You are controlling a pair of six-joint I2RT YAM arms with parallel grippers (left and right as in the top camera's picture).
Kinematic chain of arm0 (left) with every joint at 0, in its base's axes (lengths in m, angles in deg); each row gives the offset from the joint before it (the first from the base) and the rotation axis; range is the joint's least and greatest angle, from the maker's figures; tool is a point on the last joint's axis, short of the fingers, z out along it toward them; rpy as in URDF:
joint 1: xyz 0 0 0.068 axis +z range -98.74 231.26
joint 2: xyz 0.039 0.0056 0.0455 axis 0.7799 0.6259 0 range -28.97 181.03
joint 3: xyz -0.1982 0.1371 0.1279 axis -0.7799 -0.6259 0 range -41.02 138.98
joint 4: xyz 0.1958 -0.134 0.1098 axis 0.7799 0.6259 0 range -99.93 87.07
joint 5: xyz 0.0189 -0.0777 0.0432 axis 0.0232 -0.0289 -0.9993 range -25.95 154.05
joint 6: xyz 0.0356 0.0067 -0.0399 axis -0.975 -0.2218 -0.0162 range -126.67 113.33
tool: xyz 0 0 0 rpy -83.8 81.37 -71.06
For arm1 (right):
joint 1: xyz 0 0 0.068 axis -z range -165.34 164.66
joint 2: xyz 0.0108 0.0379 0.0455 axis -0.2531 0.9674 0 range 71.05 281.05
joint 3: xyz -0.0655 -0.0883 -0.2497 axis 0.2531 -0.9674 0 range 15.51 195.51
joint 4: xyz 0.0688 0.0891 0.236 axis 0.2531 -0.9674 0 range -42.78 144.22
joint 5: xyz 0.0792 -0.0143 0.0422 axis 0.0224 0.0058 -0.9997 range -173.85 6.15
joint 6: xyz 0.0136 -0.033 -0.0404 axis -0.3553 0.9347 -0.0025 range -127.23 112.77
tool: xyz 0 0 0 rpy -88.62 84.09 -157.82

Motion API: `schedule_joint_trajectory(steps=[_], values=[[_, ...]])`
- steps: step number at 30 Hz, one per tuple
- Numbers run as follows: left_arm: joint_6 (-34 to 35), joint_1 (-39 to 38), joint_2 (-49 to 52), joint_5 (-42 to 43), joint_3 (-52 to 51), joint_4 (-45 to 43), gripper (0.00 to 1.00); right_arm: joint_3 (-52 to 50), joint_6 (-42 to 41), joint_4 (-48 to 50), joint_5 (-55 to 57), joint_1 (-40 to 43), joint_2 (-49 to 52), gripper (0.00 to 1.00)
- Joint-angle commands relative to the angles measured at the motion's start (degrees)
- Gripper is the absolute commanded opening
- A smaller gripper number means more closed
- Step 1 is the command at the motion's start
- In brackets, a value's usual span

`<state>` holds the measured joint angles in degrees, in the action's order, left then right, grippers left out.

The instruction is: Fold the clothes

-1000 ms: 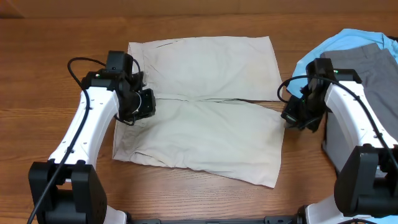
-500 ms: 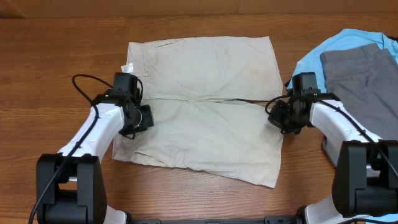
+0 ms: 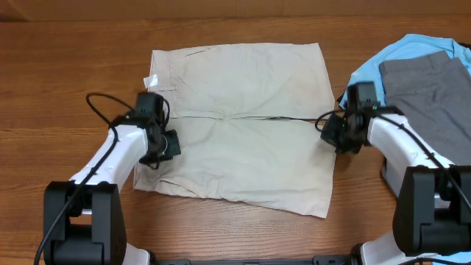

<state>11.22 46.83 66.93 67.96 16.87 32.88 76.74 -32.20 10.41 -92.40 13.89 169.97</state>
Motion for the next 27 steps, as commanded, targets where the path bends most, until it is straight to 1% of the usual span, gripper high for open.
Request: schedule_joint_trajectory(steps=[1,4,8,12,18,27], values=[[-0.3,-0.1,-2.4,4.1,9.6,2.1,0.04,8.3,1.7,-3.0,-0.7,0.1,-0.3,0.05],[-0.3,-0.1,-2.5,3.5,12.7,2.5,0.04,10.8,2.8,-3.7,-1.9,0.1,-0.3,0.04],[-0.3,-0.1,-2.0,1.1,12.4,0.7,0.04,10.8,2.7,-1.0,-1.9,0.1,0.2,0.04],[-0.5,-0.1,0.4,-0.7,11.8,-2.1,0.04,10.8,2.7,3.7,-2.1,0.1,3.0,0.04],[-2.5,-0.1,4.3,-0.9,11.7,-6.5,0.04,10.8,2.7,10.3,-3.1,0.1,8.5,0.04],[-2.7,-0.1,4.7,-0.8,11.8,-6.2,0.04,10.8,2.5,10.8,1.0,0.1,13.5,0.04]])
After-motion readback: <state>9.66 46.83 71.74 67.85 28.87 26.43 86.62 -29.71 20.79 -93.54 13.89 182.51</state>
